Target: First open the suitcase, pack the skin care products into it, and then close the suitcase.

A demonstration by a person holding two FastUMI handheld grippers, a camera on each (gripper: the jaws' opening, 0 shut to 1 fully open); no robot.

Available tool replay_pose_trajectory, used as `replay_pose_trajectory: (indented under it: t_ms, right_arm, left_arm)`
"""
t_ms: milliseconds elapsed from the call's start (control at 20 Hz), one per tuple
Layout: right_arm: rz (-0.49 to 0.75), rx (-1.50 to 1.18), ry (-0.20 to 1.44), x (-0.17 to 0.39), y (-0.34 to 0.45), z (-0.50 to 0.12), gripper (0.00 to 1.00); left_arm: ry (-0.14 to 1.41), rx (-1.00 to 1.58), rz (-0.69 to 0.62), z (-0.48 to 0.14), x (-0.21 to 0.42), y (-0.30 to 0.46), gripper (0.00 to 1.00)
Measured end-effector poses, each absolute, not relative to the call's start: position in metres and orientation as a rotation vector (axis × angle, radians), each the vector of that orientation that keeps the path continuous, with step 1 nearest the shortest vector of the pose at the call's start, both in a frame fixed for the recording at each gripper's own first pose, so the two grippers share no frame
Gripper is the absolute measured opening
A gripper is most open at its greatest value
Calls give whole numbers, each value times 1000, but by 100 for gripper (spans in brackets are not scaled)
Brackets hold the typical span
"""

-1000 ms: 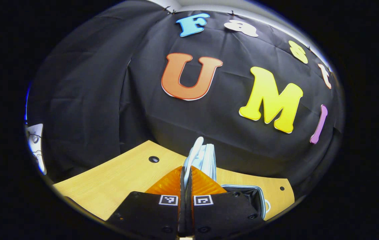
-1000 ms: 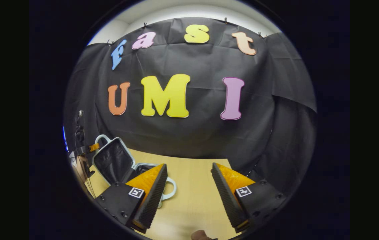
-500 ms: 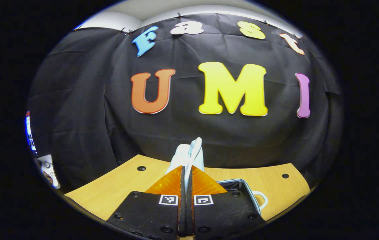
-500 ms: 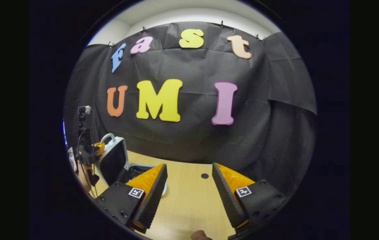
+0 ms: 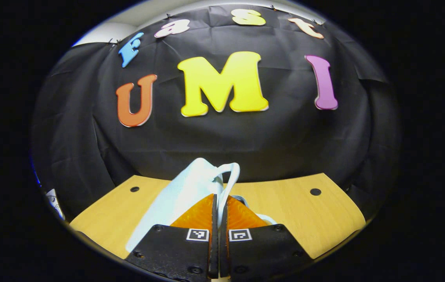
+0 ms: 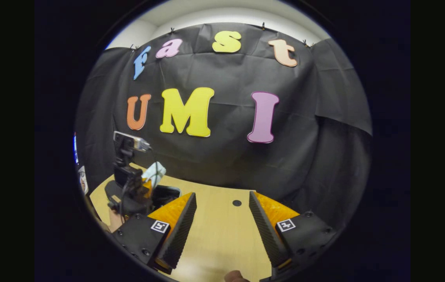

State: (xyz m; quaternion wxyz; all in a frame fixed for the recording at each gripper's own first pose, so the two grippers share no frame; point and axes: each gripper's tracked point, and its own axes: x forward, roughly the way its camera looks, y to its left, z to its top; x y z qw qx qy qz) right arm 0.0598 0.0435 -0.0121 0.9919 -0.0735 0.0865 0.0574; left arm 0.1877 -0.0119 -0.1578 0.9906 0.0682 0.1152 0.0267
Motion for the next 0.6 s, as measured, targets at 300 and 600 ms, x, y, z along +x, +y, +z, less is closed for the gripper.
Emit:
replay_pose_trajectory:
  t_ms: [300,600]
  right_arm:
    - [76,-162,187,58,27,-20,81]
    - [24,-152,229,57,2,-35,81]
  left_arm:
    - [355,301,-21,-232,203,-55,5]
    - [410,356,-57,-260,201,-69,17]
